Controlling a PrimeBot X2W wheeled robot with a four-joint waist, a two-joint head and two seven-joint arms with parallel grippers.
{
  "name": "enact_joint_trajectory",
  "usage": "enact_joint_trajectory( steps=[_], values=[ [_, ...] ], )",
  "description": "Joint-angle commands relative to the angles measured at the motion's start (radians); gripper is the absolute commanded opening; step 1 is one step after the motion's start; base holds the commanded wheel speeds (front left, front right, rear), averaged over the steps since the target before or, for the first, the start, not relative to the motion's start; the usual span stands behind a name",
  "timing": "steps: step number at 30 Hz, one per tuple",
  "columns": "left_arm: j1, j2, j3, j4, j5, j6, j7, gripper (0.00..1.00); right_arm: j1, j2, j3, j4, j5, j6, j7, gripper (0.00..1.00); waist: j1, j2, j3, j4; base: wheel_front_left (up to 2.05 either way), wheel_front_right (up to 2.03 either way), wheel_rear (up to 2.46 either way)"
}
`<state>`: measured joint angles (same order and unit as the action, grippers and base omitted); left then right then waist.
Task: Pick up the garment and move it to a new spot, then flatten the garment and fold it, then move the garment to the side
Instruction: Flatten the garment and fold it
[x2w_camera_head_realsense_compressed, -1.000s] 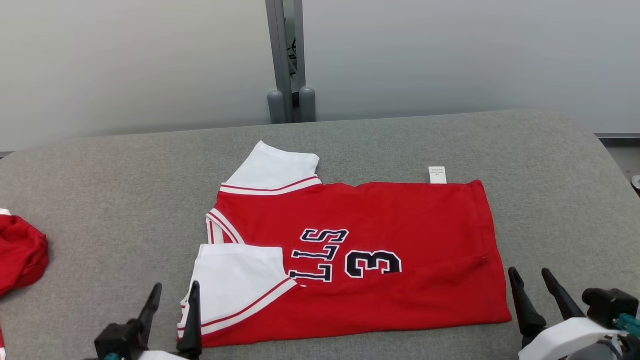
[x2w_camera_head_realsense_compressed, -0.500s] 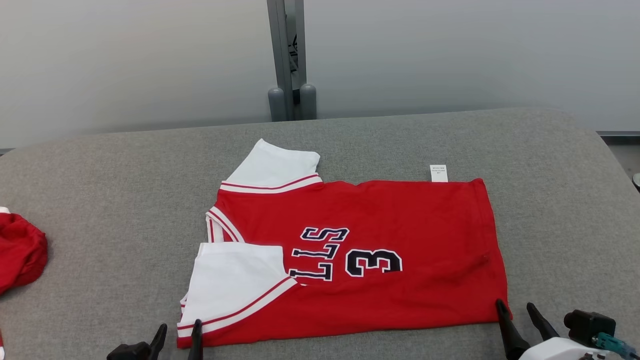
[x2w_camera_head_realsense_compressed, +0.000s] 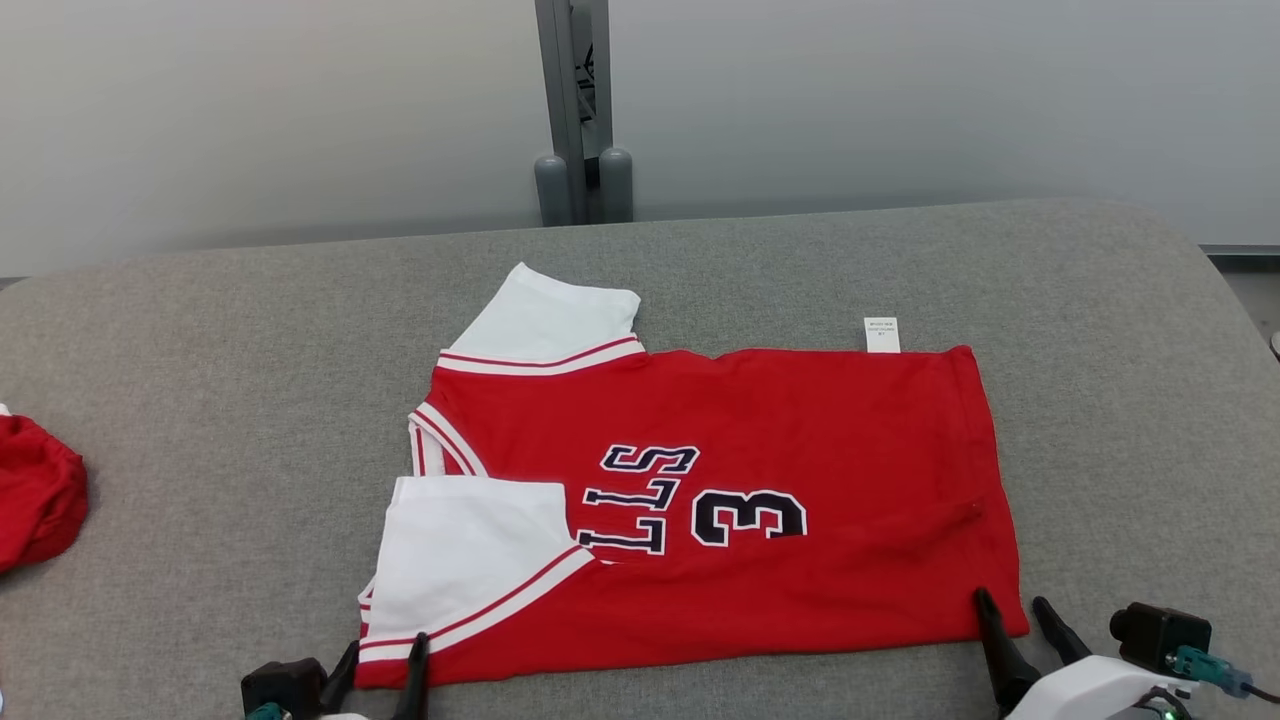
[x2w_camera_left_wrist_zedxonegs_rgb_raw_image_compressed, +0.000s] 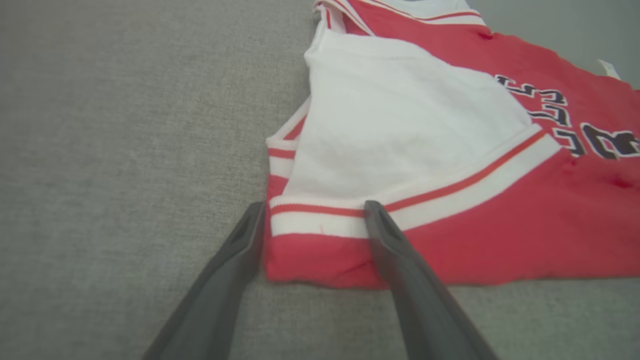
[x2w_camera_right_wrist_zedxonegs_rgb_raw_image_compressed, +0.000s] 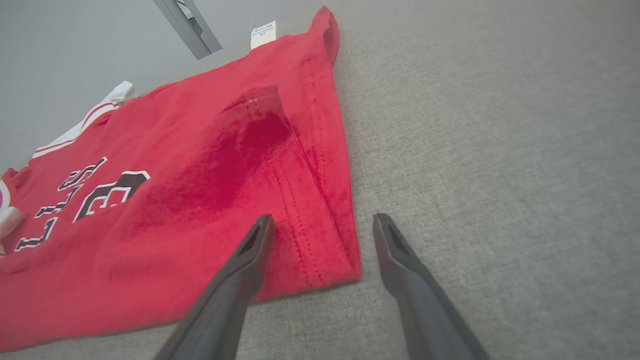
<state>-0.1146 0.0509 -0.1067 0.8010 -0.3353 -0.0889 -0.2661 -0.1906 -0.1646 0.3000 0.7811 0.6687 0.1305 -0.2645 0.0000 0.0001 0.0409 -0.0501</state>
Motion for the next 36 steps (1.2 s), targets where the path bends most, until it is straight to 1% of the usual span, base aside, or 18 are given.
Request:
enact_joint_trajectory(
  steps=[1, 4, 5, 6, 7, 8, 9, 10, 11, 12, 18, 22, 25, 27, 30, 33, 36],
  values=[
    [-0.016, 0.0, -0.021, 0.036, -0.011, -0.01, 0.008, 1.0, -0.019, -0.007, 0.007, 0.008, 0.011, 0.0, -0.002, 1.0, 0.0, -0.0001, 0.002, 0.001, 0.0, 0.0, 0.0],
    [-0.033, -0.001, -0.042, 0.061, -0.031, -0.014, 0.009, 1.0, -0.028, -0.007, 0.014, 0.022, 0.028, 0.0, -0.002, 1.0, 0.0, -0.0001, 0.003, 0.001, 0.0, 0.0, 0.0],
    [-0.041, -0.002, -0.056, 0.077, -0.043, -0.016, 0.009, 0.49, -0.033, -0.004, 0.02, 0.031, 0.038, 0.0, -0.002, 1.0, 0.0, -0.0001, 0.004, 0.001, 0.0, 0.0, 0.0],
    [-0.045, -0.003, -0.063, 0.084, -0.047, -0.017, 0.01, 0.28, -0.036, -0.002, 0.024, 0.035, 0.042, 0.0, -0.002, 1.0, 0.0, -0.0001, 0.004, 0.002, 0.0, 0.0, 0.0],
    [-0.046, -0.003, -0.068, 0.089, -0.052, -0.018, 0.01, 0.0, -0.04, -0.001, 0.03, 0.041, 0.049, 0.0, -0.002, 1.0, 0.0, -0.0001, 0.005, 0.002, 0.0, 0.0, 0.0],
    [-0.048, -0.003, -0.074, 0.095, -0.057, -0.016, 0.009, 0.0, -0.044, -0.001, 0.038, 0.046, 0.057, 0.0, -0.002, 1.0, 0.0, -0.0001, 0.005, 0.003, 0.0, 0.0, 0.0],
    [-0.053, -0.001, -0.078, 0.102, -0.06, -0.016, 0.009, 0.0, -0.047, 0.0, 0.049, 0.051, 0.063, 0.0, -0.002, 0.49, 0.0, -0.0001, 0.006, 0.003, 0.0, 0.0, 0.0],
    [-0.053, -0.001, -0.078, 0.102, -0.06, -0.016, 0.009, 0.0, -0.047, 0.0, 0.049, 0.051, 0.063, 0.0, -0.002, 0.49, 0.0, -0.0001, 0.006, 0.003, 0.0, 0.0, 0.0],
    [-0.057, 0.001, -0.084, 0.108, -0.065, -0.018, 0.01, 0.0, -0.048, -0.002, 0.063, 0.05, 0.065, 0.0, -0.002, 0.11, 0.0, -0.0001, 0.006, 0.004, 0.0, 0.0, 0.0],
    [-0.061, 0.0, -0.09, 0.117, -0.068, -0.019, 0.009, 0.0, -0.05, -0.008, 0.085, 0.042, 0.079, 0.0, -0.002, 0.0, 0.0, -0.0001, 0.006, 0.006, 0.0, 0.0, 0.0],
    [-0.068, 0.0, -0.098, 0.124, -0.075, -0.022, 0.009, 0.0, -0.054, -0.023, 0.104, 0.028, 0.107, 0.0, -0.002, 0.0, 0.0, -0.0001, 0.003, 0.009, 0.0, 0.0, 0.0],
    [-0.074, 0.014, -0.117, 0.128, -0.061, -0.027, 0.012, 0.0, -0.05, -0.034, 0.124, 0.026, 0.122, 0.0, -0.002, 0.0, 0.0, -0.0001, -0.002, 0.01, 0.0, 0.0, 0.0],
    [-0.082, 0.032, -0.135, 0.121, -0.058, -0.031, 0.039, 0.0, -0.054, -0.052, 0.156, 0.033, 0.13, 0.0, 0.016, 0.0, 0.0, -0.0001, -0.006, 0.009, 0.0, 0.0, 0.0],
    [-0.084, 0.05, -0.148, 0.109, -0.063, -0.035, 0.071, 0.0, -0.06, -0.06, 0.175, 0.026, 0.144, 0.0, 0.042, 0.0, 0.0, -0.0001, -0.009, 0.008, 0.0, 0.0, 0.0],
    [-0.082, 0.088, -0.17, 0.083, -0.072, -0.036, 0.142, 0.0, -0.059, -0.077, 0.201, 0.002, 0.177, 0.0, 0.114, 0.0, 0.0, -0.0001, -0.013, 0.004, 0.0, 0.0, 0.0],
    [-0.055, 0.126, -0.212, 0.047, -0.079, -0.039, 0.25, 0.0, -0.041, -0.097, 0.227, -0.05, 0.224, 0.0, 0.202, 0.0, 0.0, -0.0001, -0.019, 0.0, 0.0, 0.0, 0.0],
    [-0.014, 0.164, -0.263, -0.027, -0.106, -0.04, 0.35, 0.0, -0.02, -0.134, 0.24, -0.106, 0.276, 0.0, 0.292, 0.0, 0.0, -0.0001, -0.023, -0.003, 0.0, 0.0, 0.0]
  ],
)
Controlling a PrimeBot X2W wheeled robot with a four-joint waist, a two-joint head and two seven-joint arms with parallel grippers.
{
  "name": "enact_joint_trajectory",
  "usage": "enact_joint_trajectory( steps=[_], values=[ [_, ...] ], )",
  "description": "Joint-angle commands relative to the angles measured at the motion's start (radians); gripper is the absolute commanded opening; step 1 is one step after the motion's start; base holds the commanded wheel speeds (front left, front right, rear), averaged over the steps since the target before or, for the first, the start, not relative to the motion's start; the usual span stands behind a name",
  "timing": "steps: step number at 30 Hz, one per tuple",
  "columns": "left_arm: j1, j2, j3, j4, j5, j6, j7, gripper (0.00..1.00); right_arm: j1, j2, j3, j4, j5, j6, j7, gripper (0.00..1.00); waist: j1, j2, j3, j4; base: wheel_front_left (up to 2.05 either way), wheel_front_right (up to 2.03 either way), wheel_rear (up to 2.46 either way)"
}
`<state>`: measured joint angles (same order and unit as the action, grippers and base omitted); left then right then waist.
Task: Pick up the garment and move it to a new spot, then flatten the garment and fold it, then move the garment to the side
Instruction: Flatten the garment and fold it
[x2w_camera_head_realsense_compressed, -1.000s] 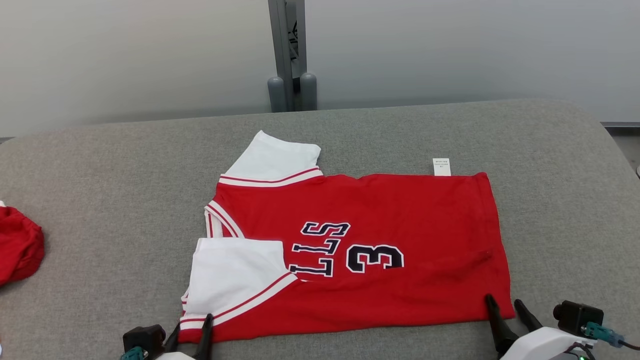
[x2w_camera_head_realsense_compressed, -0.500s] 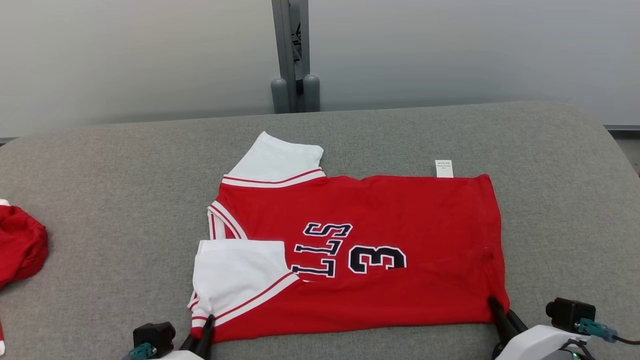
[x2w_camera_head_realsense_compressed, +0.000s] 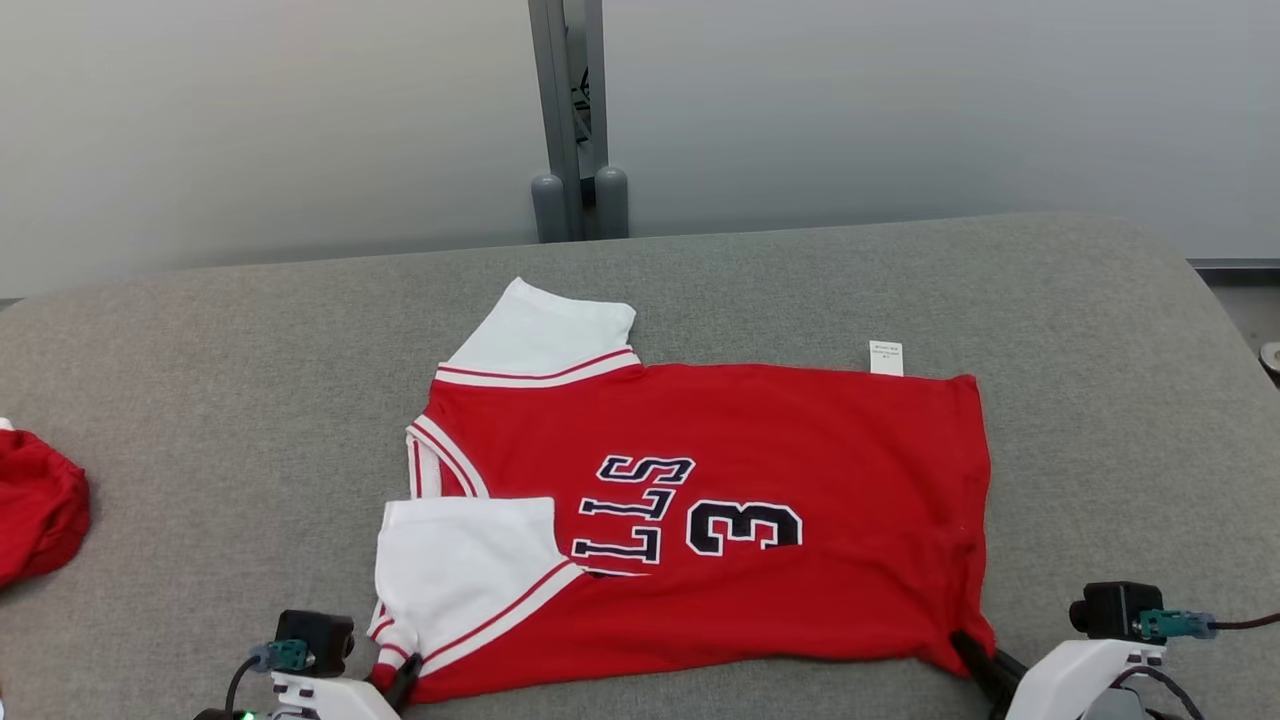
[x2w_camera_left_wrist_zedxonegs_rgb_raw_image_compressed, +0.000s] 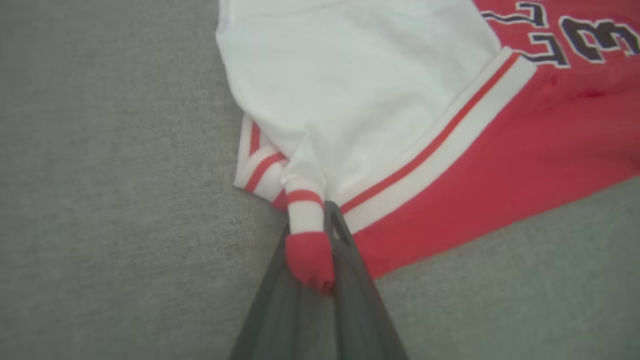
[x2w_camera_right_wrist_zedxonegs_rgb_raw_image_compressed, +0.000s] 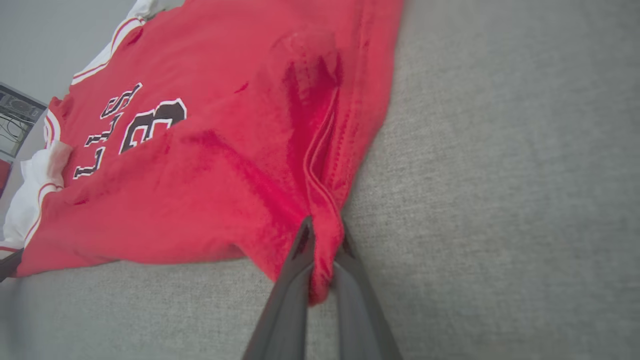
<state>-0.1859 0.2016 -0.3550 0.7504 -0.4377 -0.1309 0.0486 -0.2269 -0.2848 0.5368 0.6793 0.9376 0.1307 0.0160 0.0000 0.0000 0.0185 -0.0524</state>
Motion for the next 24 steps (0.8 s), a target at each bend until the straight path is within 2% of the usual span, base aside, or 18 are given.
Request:
enact_joint_trajectory(
  steps=[1, 6, 18, 24],
  values=[
    [0.071, 0.028, -0.028, -0.006, -0.016, 0.002, 0.067, 0.0, 0.022, -0.027, 0.006, -0.023, 0.021, 0.0, 0.04, 0.0, 0.0, 0.0, -0.002, -0.002, 0.0, 0.0, 0.0],
    [0.149, 0.113, -0.082, -0.177, -0.066, 0.001, 0.212, 0.0, 0.057, -0.089, 0.001, -0.113, 0.075, 0.0, 0.15, 0.0, 0.0, 0.0, -0.006, -0.002, 0.0, 0.0, 0.0],
    [0.289, 0.284, -0.083, -0.569, -0.135, 0.011, 0.472, 0.0, 0.158, -0.173, -0.04, -0.252, 0.145, 0.0, 0.377, 0.0, 0.0, 0.0, -0.023, 0.02, 0.0, 0.0, 0.0],
    [0.332, 0.324, -0.074, -0.677, -0.154, 0.031, 0.534, 0.0, 0.193, -0.175, -0.081, -0.288, 0.136, 0.0, 0.429, 0.0, 0.0, 0.0, -0.026, 0.023, 0.0, 0.0, 0.0]
  ],
)
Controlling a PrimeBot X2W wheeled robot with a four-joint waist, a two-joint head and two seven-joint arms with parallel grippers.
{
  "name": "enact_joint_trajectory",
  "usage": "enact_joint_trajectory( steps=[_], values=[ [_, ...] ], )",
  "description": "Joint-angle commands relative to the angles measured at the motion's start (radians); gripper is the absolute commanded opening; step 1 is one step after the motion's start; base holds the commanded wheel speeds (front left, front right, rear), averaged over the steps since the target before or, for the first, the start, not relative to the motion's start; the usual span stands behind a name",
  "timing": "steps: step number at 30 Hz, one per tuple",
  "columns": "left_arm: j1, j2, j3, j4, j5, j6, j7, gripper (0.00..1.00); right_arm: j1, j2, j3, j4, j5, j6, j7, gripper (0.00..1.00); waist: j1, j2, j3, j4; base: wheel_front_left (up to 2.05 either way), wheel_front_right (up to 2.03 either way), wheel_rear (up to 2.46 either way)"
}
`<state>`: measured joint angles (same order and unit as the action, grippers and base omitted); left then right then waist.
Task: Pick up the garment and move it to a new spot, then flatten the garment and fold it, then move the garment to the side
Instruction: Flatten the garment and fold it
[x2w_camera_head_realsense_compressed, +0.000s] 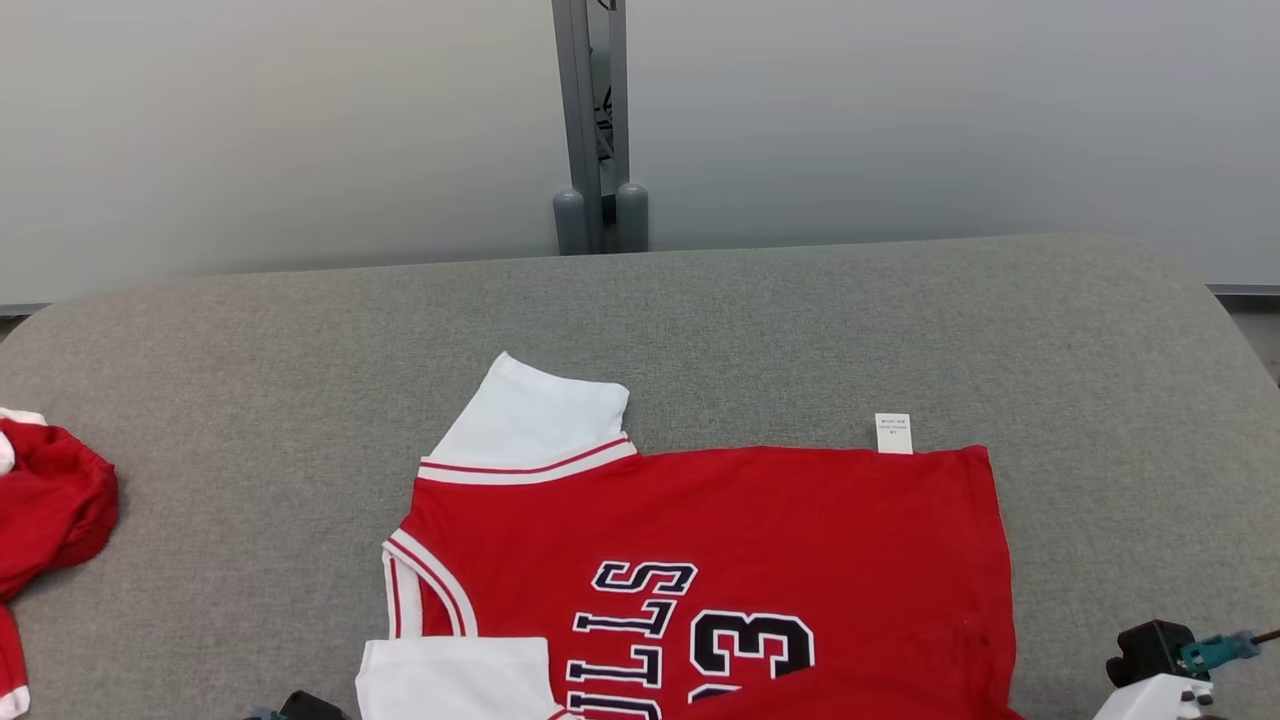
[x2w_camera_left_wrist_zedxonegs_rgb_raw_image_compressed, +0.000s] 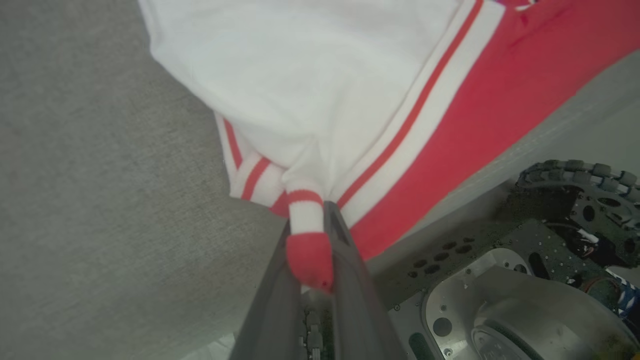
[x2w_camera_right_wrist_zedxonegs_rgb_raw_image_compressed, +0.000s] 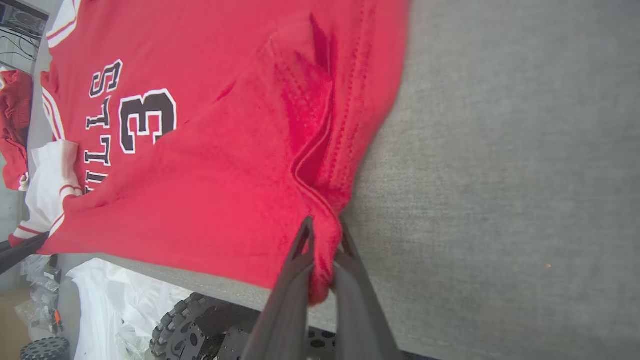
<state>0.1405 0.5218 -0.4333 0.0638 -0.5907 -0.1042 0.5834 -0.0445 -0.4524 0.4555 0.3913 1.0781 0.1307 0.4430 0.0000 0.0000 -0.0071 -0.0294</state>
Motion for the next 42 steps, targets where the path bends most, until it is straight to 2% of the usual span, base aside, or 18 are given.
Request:
enact_joint_trajectory(
  steps=[1, 4, 5, 6, 7, 8, 15, 20, 24, 27, 31, 35, 36, 39, 42],
  values=[
    [0.013, 0.008, 0.004, -0.006, -0.001, 0.01, 0.005, 0.0, 0.017, -0.004, -0.009, -0.005, -0.009, 0.0, 0.008, 0.0, 0.0, 0.0, 0.0, 0.0, 0.0, 0.0, 0.0],
    [0.026, 0.008, -0.001, -0.037, -0.006, 0.019, 0.015, 0.0, 0.037, 0.013, -0.043, 0.005, -0.014, 0.0, 0.032, 0.0, 0.0, 0.0, -0.001, -0.002, 0.0, 0.0, 0.0],
    [0.028, 0.008, -0.001, -0.045, -0.004, 0.02, 0.008, 0.0, 0.041, 0.023, -0.061, 0.017, -0.014, 0.0, 0.043, 0.84, 0.0, 0.0, -0.001, -0.003, 0.0, 0.0, 0.0],
    [0.027, 0.007, 0.002, -0.051, 0.007, 0.028, -0.001, 0.44, 0.042, 0.031, -0.071, 0.024, -0.022, 0.0, 0.06, 1.0, 0.0, 0.0, -0.002, -0.004, 0.0, 0.0, 0.0],
    [0.029, 0.007, 0.002, -0.054, 0.013, 0.031, -0.009, 0.77, 0.043, 0.038, -0.085, 0.027, -0.028, 0.0, 0.071, 1.0, 0.0, 0.0, -0.002, -0.004, 0.0, 0.0, 0.0],
    [0.034, 0.006, 0.002, -0.056, 0.015, 0.036, -0.012, 1.0, 0.045, 0.045, -0.1, 0.027, -0.033, 0.0, 0.075, 1.0, 0.0, 0.0, -0.002, -0.005, 0.0, 0.0, 0.0],
    [0.025, 0.016, 0.033, -0.076, 0.014, 0.068, -0.033, 1.0, 0.051, 0.07, -0.208, 0.007, -0.111, 0.0, 0.083, 1.0, 0.0, 0.0, -0.002, -0.009, 0.0, 0.0, 0.0],
    [-0.016, 0.007, 0.099, -0.095, 0.034, 0.126, -0.118, 1.0, 0.029, 0.089, -0.287, -0.05, -0.183, 0.0, 0.02, 1.0, 0.0, 0.0, 0.0, -0.01, 0.0, 0.0, 0.0],
    [-0.064, -0.043, 0.154, -0.089, 0.062, 0.178, -0.264, 1.0, -0.002, 0.111, -0.33, -0.101, -0.26, 0.0, -0.108, 1.0, 0.0, 0.0, 0.002, -0.009, 0.0, 0.0, 0.0],
    [-0.095, -0.104, 0.182, -0.058, 0.049, 0.202, -0.364, 1.0, -0.029, 0.127, -0.327, -0.128, -0.313, 0.0, -0.229, 1.0, 0.0, 0.0, 0.003, -0.012, 0.0, 0.0, 0.0],
    [-0.137, -0.196, 0.2, -0.024, 0.024, 0.197, -0.507, 1.0, -0.07, 0.162, -0.313, -0.136, -0.394, 0.0, -0.45, 1.0, 0.0, 0.0, 0.005, -0.018, 0.0, 0.0, 0.0],
    [-0.171, -0.254, 0.195, 0.049, 0.064, 0.189, -0.679, 1.0, -0.103, 0.173, -0.29, -0.101, -0.509, 0.0, -0.648, 1.0, 0.0, 0.0, 0.008, -0.025, 0.0, 0.0, 0.0],
    [-0.188, -0.277, 0.202, 0.103, 0.088, 0.203, -0.77, 1.0, -0.118, 0.194, -0.283, -0.078, -0.564, 0.0, -0.69, 1.0, 0.0, 0.0, 0.011, -0.028, 0.0, 0.0, 0.0],
    [-0.212, -0.323, 0.204, 0.166, 0.12, 0.198, -0.834, 1.0, -0.133, 0.232, -0.307, -0.057, -0.616, 0.0, -0.71, 1.0, 0.0, 0.0, 0.014, -0.032, 0.0, 0.0, 0.0],
    [-0.227, -0.345, 0.217, 0.183, 0.157, 0.194, -0.846, 1.0, -0.136, 0.263, -0.326, -0.084, -0.654, 0.0, -0.711, 1.0, 0.0, 0.0, 0.018, -0.033, 0.0, 0.0, 0.0]
  ],
)
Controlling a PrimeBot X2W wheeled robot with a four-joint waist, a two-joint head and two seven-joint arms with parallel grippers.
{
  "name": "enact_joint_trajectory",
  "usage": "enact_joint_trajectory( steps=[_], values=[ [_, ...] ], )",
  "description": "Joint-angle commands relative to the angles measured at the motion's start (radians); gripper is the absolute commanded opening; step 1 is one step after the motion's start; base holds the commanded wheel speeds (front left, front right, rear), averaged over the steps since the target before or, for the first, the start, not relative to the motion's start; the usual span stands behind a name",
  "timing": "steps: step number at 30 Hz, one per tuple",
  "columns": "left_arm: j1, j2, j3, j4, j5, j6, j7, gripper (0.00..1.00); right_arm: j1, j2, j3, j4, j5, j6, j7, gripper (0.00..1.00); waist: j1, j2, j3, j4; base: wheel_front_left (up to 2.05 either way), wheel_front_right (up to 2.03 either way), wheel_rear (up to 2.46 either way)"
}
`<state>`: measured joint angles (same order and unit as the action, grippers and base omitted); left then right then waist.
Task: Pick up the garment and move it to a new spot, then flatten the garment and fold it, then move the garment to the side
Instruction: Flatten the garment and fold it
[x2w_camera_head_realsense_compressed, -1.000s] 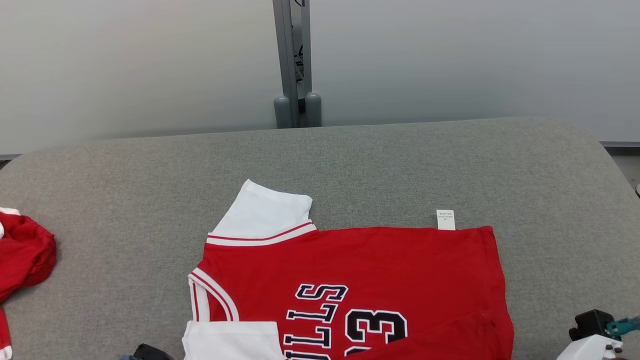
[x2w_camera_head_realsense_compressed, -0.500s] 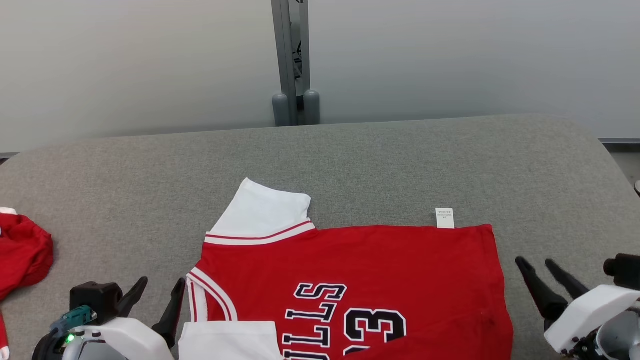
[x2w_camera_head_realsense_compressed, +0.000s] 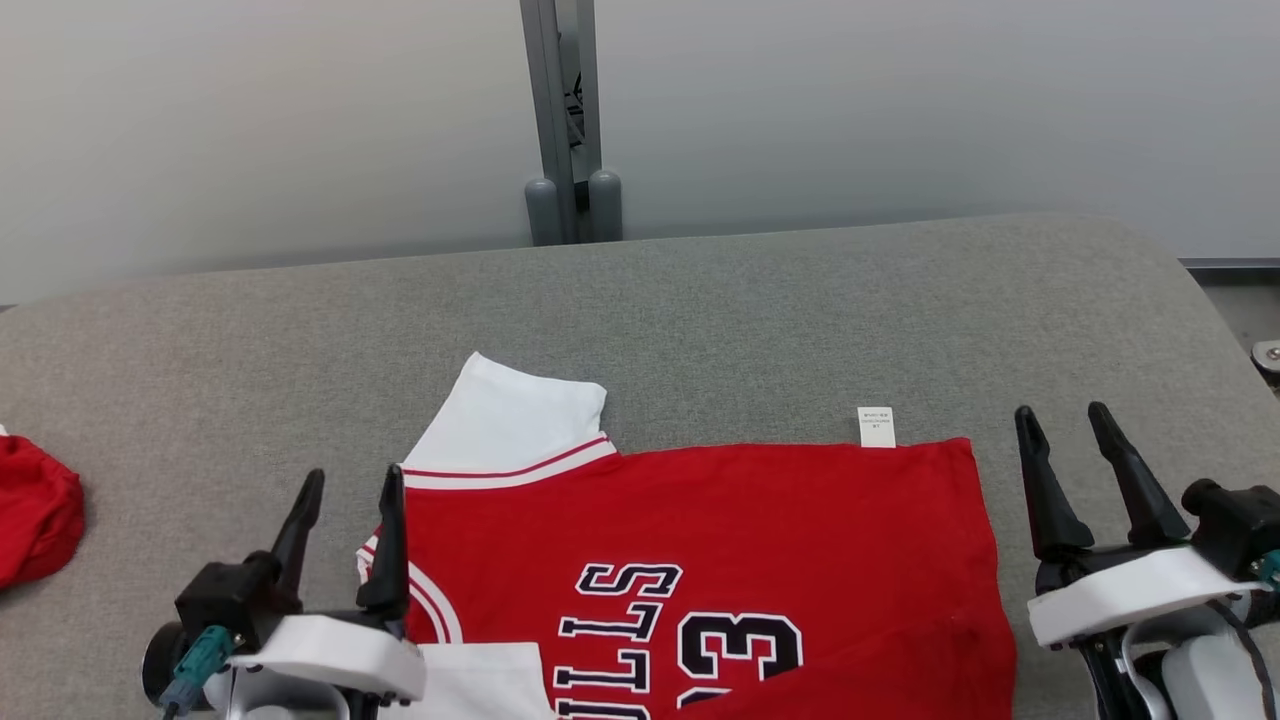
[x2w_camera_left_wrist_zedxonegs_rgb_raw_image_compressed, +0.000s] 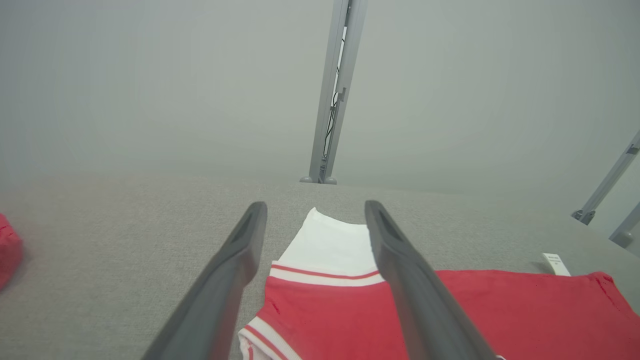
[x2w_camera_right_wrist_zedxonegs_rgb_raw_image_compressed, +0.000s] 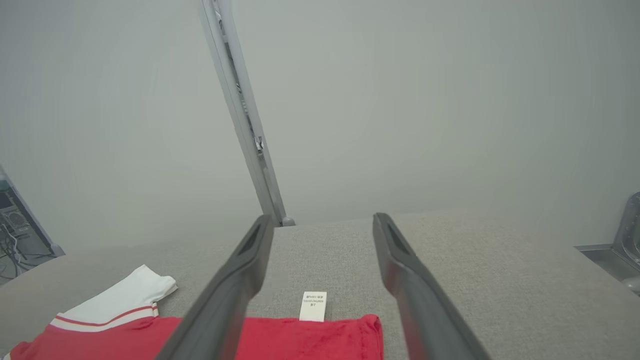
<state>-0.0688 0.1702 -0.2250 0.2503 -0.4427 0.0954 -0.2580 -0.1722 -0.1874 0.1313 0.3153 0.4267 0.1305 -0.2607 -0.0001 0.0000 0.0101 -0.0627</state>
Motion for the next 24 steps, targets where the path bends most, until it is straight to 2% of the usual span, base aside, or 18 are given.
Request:
enact_joint_trajectory(
  steps=[1, 3, 8, 16, 20, 24],
  values=[
    [-0.029, -0.01, 0.028, -0.021, 0.037, -0.004, -0.006, 1.0, 0.0, 0.018, -0.018, -0.019, -0.024, 0.0, -0.007, 1.0, 0.0001, 0.0, 0.004, 0.0, 0.0, 0.0, 0.0],
    [-0.01, -0.056, 0.087, -0.06, 0.114, -0.024, -0.006, 1.0, 0.028, 0.053, -0.032, -0.062, -0.097, 0.0, -0.006, 1.0, 0.0001, 0.0, 0.012, 0.002, 0.0, 0.0, 0.0],
    [0.017, -0.096, 0.142, -0.07, 0.185, -0.066, -0.006, 1.0, 0.047, 0.092, -0.04, -0.063, -0.114, 0.0, -0.006, 1.0, 0.0001, 0.0, 0.018, 0.001, 0.0, 0.0, 0.0],
    [0.013, -0.117, 0.193, -0.066, 0.236, -0.125, -0.006, 1.0, 0.035, 0.111, -0.069, -0.04, -0.104, 0.0, -0.006, 1.0, 0.0001, 0.0, 0.034, 0.006, 0.0, 0.0, 0.0],
    [-0.011, -0.118, 0.188, -0.066, 0.227, -0.136, -0.006, 1.0, -0.011, 0.116, -0.096, 0.032, -0.027, 0.001, -0.006, 1.0, 0.0001, 0.0, 0.059, 0.012, 0.0, 0.0, 0.0],
    [-0.034, -0.118, 0.18, -0.066, 0.23, -0.139, -0.006, 1.0, -0.084, 0.064, -0.068, 0.155, 0.01, 0.001, -0.006, 1.0, 0.0001, 0.0, 0.097, 0.023, 0.0, 0.0, 0.0]
  ],
)
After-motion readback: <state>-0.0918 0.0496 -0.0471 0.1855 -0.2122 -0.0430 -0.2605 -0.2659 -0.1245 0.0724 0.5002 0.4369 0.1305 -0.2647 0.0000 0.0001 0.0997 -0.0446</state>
